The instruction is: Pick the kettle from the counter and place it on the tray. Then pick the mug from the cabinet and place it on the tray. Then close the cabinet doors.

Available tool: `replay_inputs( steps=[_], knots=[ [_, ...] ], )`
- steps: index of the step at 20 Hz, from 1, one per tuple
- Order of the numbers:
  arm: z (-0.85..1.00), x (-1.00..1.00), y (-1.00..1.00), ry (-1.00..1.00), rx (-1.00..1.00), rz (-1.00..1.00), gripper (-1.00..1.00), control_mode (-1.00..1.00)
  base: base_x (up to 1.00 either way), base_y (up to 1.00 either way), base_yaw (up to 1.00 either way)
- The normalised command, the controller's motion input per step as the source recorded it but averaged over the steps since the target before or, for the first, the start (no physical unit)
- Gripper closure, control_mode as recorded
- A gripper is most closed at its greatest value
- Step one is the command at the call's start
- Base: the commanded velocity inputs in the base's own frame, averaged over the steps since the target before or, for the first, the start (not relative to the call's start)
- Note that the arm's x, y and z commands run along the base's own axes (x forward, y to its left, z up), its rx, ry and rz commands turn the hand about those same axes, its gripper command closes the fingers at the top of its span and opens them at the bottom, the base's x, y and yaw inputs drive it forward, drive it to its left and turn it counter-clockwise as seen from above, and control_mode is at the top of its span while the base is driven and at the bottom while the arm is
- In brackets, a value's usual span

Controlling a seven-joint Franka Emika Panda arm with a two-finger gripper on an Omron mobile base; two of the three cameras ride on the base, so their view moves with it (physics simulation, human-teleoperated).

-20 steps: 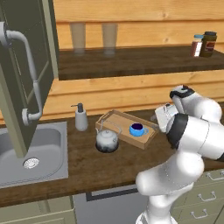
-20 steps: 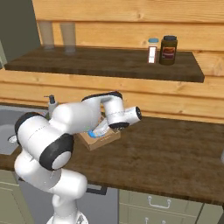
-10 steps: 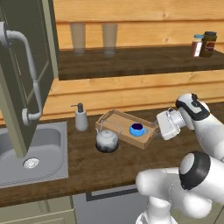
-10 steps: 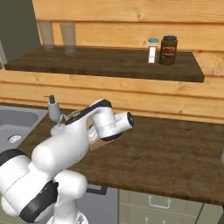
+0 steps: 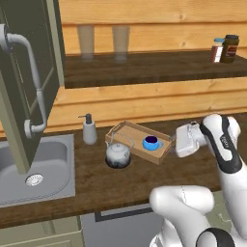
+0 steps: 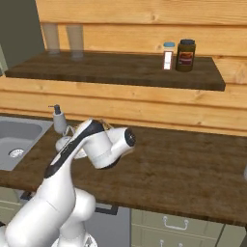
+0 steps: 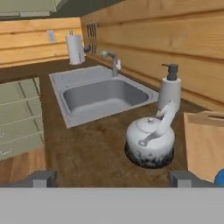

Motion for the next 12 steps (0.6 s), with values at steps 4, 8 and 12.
replay_inputs(
  steps=[4, 8, 12],
  knots=[
    [0.36, -0.34, 0.21, 0.16, 0.15, -0.26, -1.0, -1.0, 0.0, 0.0, 0.0],
    [0.43, -0.13, 0.14, 0.31, 0.17, -0.27, -1.0, -1.0, 0.0, 0.0, 0.0],
    [0.38, 0.08, 0.1, 0.4, 0.09, -0.15, -1.0, -1.0, 0.0, 0.0, 0.0]
  ],
)
